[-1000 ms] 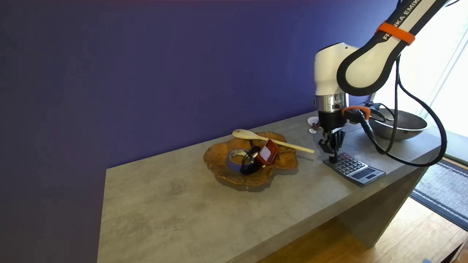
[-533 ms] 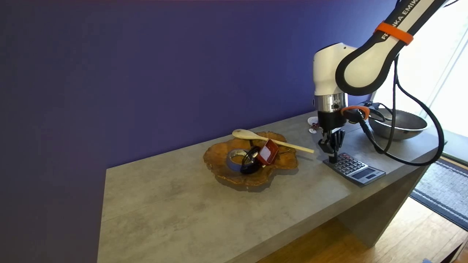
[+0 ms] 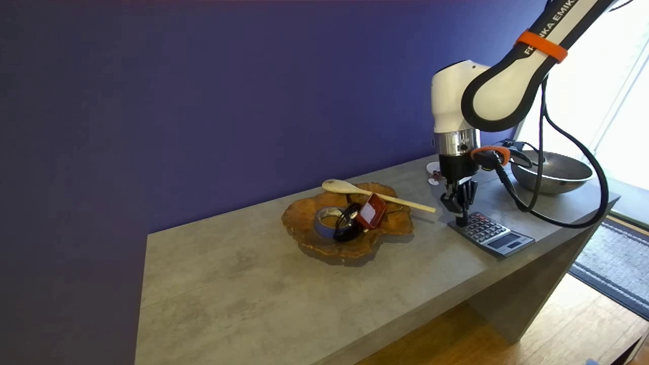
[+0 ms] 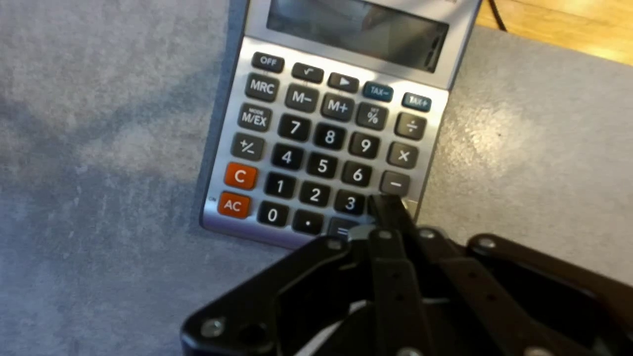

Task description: Press the formula 1 + 1 = on the calculator

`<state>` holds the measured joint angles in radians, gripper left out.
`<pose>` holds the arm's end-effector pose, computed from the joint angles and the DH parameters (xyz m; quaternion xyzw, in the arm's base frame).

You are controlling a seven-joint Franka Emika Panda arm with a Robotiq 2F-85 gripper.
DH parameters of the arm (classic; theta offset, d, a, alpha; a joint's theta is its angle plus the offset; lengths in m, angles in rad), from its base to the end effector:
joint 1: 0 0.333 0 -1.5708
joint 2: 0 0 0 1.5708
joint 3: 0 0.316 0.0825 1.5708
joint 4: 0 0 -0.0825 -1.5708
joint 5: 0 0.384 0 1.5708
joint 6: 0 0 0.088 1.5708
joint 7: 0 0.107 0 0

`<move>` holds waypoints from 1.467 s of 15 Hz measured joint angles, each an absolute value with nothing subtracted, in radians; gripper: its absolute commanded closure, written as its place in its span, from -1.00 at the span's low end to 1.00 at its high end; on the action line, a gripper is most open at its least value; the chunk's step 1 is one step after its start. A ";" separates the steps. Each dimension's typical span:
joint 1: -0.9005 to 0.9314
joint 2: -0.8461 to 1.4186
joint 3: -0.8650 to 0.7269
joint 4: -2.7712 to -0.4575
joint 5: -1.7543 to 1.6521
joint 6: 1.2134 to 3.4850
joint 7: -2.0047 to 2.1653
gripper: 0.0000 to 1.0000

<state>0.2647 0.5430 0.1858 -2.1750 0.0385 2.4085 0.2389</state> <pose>0.4653 0.2327 0.1210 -0.9834 -0.0825 0.1615 0.0055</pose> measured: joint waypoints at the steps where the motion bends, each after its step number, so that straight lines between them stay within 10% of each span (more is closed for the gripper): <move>1: 0.265 0.543 0.186 -2.175 0.038 2.408 0.239 1.00; 22: 0.265 0.434 0.151 -2.293 0.036 2.423 0.245 1.00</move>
<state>0.2647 0.4336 0.1505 -2.2931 0.0361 2.4231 0.2452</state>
